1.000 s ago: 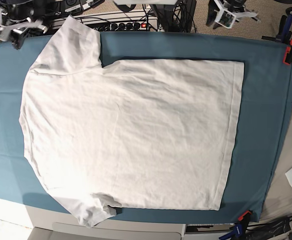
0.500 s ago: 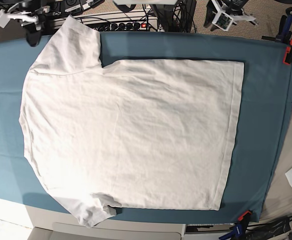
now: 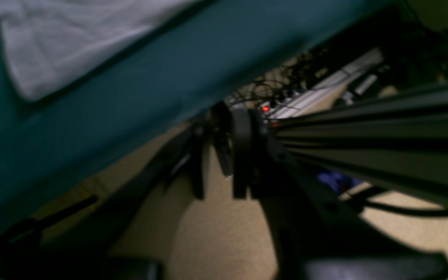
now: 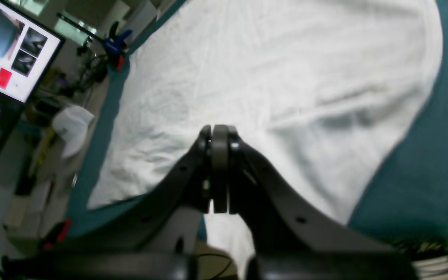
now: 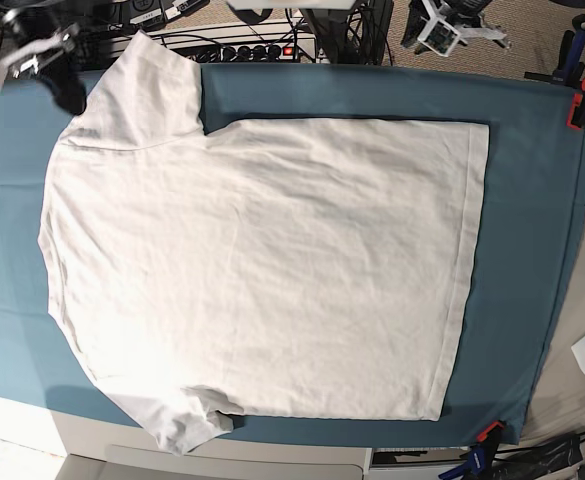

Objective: Fold the T-shirt properly
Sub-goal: 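Move the right gripper to the shirt's shoulder corner and grasp it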

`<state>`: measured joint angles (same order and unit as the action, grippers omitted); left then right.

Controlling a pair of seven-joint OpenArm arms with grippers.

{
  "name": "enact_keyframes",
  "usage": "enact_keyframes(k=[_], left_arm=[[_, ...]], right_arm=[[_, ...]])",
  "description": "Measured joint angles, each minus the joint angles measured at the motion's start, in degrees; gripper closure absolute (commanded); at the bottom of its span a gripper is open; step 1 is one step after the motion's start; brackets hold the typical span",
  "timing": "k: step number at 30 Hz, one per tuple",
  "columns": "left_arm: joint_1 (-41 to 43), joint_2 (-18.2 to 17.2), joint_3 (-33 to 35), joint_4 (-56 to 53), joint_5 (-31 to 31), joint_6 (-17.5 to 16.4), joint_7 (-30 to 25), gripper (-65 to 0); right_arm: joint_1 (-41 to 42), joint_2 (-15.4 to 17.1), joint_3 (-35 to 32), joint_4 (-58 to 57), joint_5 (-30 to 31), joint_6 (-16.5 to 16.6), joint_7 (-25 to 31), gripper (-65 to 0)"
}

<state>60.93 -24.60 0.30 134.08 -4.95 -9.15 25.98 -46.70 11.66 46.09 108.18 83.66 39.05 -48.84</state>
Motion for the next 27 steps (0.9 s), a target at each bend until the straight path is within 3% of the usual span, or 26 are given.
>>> enact_keyframes(k=[3,9,14,19,23,27], left_arm=[[0.0,0.1,0.0,0.0,0.0,0.1,0.7,-11.5],[0.0,0.3,0.0,0.0,2.7,0.1,0.8,-11.5],[0.0,0.3,0.0,0.0,3.0,0.1,0.8,-11.5],[0.0,0.3,0.0,0.0,3.0,0.1,0.9,-11.5],[0.0,0.3,0.0,0.0,3.0,0.0,1.1,-11.5],[0.0,0.3,0.0,0.0,3.0,0.1,1.1,-11.5]], right_arm=[[1.3,0.5,0.0,-0.8,0.2,0.2,0.1,0.0],[1.3,-4.9,0.0,-2.1,-0.2,0.0,3.3,0.0],[1.2,-9.4,0.0,-2.1,-6.5,0.0,4.9,0.0],[2.7,-12.6,0.7,-3.8,-14.5,-8.3,4.4,-0.7],[4.8,-12.1,1.9,-7.5,-16.5,-11.3,6.5,-20.2],[4.8,-12.4,1.9,-11.2,-16.8,-14.4,6.2,-22.2]])
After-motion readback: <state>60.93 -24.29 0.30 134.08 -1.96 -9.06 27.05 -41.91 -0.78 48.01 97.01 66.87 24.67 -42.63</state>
